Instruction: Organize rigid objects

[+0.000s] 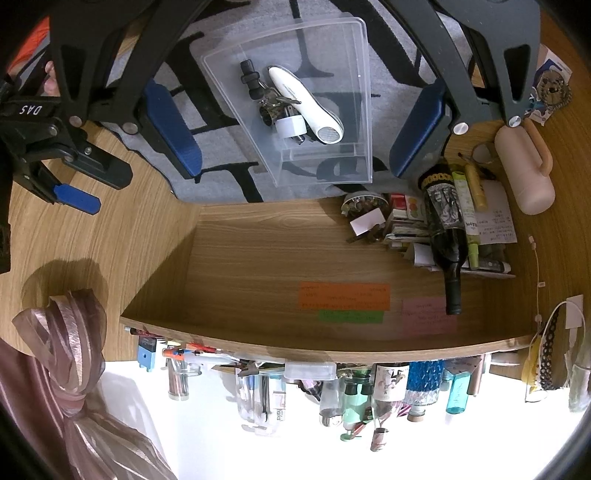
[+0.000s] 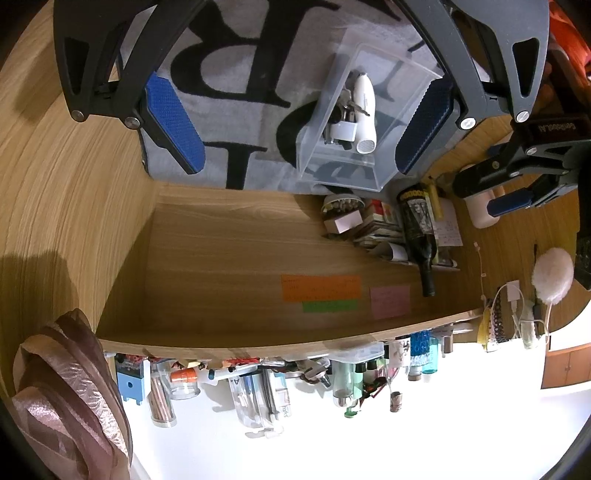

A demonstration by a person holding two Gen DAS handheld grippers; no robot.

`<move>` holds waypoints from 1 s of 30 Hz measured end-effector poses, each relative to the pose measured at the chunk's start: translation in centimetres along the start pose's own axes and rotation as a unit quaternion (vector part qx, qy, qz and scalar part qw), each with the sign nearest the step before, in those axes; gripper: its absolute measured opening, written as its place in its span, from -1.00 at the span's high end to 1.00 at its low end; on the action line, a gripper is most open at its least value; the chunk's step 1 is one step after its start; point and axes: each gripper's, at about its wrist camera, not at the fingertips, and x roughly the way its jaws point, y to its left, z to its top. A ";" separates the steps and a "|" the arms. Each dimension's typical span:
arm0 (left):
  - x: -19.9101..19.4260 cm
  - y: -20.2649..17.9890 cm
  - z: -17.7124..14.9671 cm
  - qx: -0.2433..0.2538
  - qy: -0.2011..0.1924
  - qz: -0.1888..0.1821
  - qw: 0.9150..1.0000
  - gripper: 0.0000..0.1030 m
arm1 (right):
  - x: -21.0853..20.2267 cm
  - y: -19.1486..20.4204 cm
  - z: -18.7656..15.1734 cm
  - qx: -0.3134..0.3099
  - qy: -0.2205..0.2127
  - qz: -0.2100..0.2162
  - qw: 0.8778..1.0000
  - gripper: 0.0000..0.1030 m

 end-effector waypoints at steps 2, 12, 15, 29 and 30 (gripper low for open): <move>0.0 0.0 0.0 -0.001 0.001 0.000 1.000 -1.00 | 0.0 0.0 0.0 0.000 0.000 0.000 1.000 -1.00; 0.1 0.0 -0.1 0.000 0.001 -0.001 1.000 -1.00 | 0.0 0.2 0.0 0.000 0.000 -0.001 1.000 -1.00; 0.1 0.0 -0.1 0.000 0.002 -0.001 1.000 -1.00 | 0.0 0.2 0.0 0.000 0.000 -0.002 1.000 -1.00; 0.2 0.0 -0.1 0.000 0.004 -0.001 1.000 -1.00 | 0.0 -0.3 0.1 -0.003 0.000 0.003 1.000 -1.00; 0.2 0.0 -0.1 0.000 0.004 -0.001 1.000 -1.00 | 0.1 -0.4 0.1 -0.004 0.000 0.004 1.000 -1.00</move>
